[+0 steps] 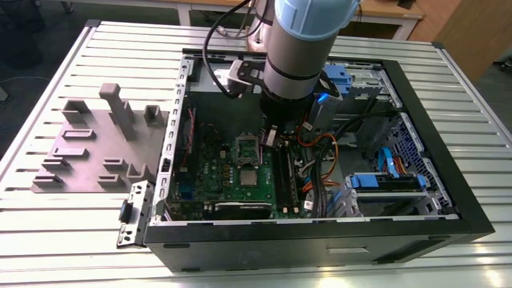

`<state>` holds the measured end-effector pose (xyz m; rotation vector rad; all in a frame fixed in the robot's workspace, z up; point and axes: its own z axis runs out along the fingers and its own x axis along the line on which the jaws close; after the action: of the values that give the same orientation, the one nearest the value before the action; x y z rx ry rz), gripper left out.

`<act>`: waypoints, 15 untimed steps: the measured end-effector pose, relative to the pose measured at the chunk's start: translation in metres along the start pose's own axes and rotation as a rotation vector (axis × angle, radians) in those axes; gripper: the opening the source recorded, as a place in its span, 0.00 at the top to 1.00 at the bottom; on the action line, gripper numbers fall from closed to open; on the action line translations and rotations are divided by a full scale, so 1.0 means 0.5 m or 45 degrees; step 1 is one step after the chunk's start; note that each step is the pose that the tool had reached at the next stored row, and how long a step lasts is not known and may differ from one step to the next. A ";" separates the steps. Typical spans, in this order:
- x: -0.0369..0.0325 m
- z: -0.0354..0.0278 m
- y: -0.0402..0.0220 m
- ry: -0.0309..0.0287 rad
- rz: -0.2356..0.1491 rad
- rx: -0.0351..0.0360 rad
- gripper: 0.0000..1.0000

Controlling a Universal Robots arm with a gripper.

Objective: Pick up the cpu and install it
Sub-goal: 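Close the cpu cover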

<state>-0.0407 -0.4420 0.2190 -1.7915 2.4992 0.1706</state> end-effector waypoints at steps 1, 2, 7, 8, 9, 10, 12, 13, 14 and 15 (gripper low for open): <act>0.000 0.001 0.000 -0.0018 0.000 -0.0004 0.89; 0.000 0.001 0.000 -0.0024 0.008 0.0003 0.89; 0.000 0.004 0.000 -0.0076 0.089 0.0093 0.89; 0.000 0.005 0.000 -0.0093 0.095 0.0096 0.89; -0.001 0.006 0.000 -0.0124 0.098 0.0089 0.89; -0.002 0.007 0.000 -0.0171 0.099 0.0072 0.89; -0.004 0.009 0.001 -0.0270 0.101 0.0036 0.89; -0.006 0.013 0.001 -0.0382 0.105 0.0000 0.89; -0.006 0.014 0.001 -0.0390 0.108 0.0001 0.89; -0.006 0.015 0.001 -0.0393 0.111 0.0004 0.89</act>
<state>-0.0402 -0.4378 0.2120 -1.6671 2.5575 0.2006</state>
